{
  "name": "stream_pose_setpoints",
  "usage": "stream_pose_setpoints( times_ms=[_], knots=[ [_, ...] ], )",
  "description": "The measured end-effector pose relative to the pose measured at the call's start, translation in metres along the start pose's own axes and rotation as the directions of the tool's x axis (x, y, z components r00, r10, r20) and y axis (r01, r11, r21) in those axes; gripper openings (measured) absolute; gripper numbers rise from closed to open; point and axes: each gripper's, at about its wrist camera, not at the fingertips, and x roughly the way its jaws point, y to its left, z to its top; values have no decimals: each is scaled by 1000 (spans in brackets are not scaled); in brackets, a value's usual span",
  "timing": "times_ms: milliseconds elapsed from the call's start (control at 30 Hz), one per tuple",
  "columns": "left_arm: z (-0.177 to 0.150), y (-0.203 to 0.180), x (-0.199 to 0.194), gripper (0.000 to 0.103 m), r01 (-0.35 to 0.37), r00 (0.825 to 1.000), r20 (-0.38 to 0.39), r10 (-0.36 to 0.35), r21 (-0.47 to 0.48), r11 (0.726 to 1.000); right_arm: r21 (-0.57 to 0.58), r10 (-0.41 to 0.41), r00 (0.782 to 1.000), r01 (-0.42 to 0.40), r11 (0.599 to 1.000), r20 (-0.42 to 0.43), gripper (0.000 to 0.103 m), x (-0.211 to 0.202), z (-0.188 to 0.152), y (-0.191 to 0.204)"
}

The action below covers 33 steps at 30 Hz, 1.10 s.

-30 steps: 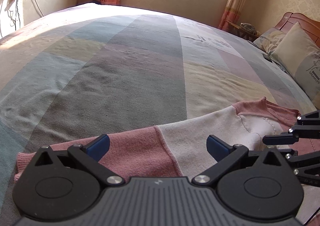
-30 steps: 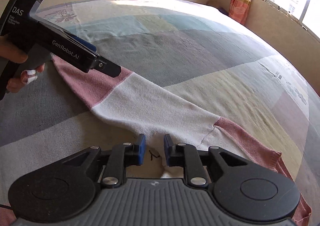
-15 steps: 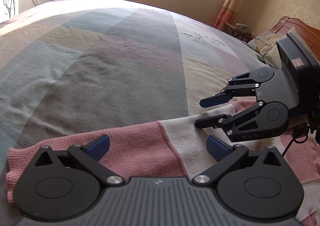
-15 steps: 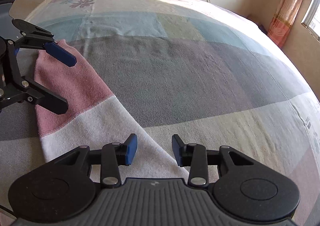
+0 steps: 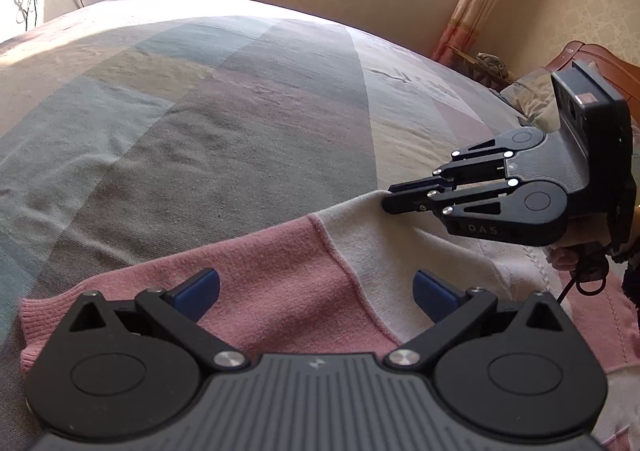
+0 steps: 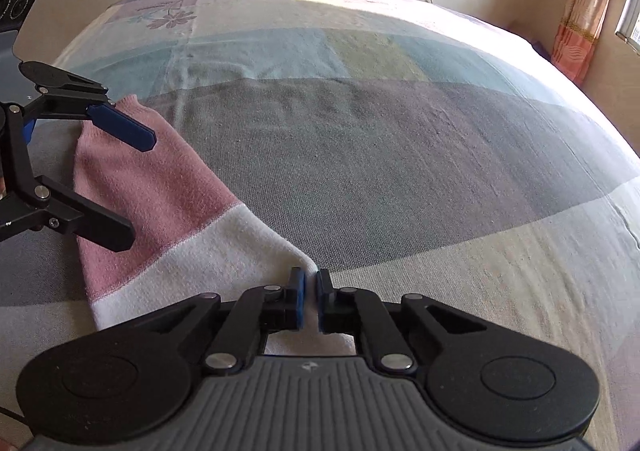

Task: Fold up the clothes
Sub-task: 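Hold the sleeve fold with the right gripper while the left gripper releases the cuff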

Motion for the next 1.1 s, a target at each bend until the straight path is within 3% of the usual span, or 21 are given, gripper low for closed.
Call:
stream_pose_setpoints(
  times_ms=[67, 167, 233, 367, 500, 633, 800, 900, 933, 967, 1000, 1100],
  knots=[
    [1, 1, 2, 102, 3, 1000, -2, -3, -16, 1000, 72, -37, 999, 36, 997, 11, 8, 4, 5, -12],
    [0, 1, 2, 102, -1, 1000, -4, 1, -14, 1000, 119, -22, 999, 25, 993, -23, 15, 12, 4, -19],
    [0, 0, 2, 102, -2, 1000, -5, 2, -10, 1000, 114, -19, 1000, 17, 993, 13, 18, -1, 2, -21],
    [-1, 1, 1, 102, 3, 1000, -3, -3, -9, 1000, 165, -85, 995, 74, 983, 55, 36, -39, -9, -48],
    [-1, -3, 3, 102, 5, 1000, -9, -5, 0, 1000, 159, -151, 988, 154, 975, -31, 43, -56, -36, -74],
    [-2, -7, 8, 102, 0, 1000, -22, 0, 16, 1000, 138, -144, 982, 160, 977, -119, 43, -46, -61, -83],
    [-3, -9, 14, 102, -4, 999, -36, 5, 24, 1000, 58, -141, 979, 151, 987, -144, 45, -27, -69, -78],
    [-4, -10, 15, 102, -1, 999, -43, 2, 29, 1000, 114, -102, 985, 118, 986, -143, 42, -28, -74, -85],
    [-4, -11, 15, 102, 0, 999, -43, 1, 31, 1000, 140, -82, 986, 102, 985, -145, 38, -28, -75, -86],
    [-4, -11, 14, 102, 1, 999, -42, 1, 32, 999, 130, -88, 985, 108, 986, -146, 21, -28, -76, -83],
    [-5, -11, 14, 102, 1, 999, -41, 1, 33, 999, 102, -108, 983, 124, 987, -146, 14, -28, -75, -77],
    [-4, -11, 13, 102, -8, 999, -33, 9, 30, 1000, 77, -178, 976, 188, 979, -126, 9, -27, -71, -70]
  ],
)
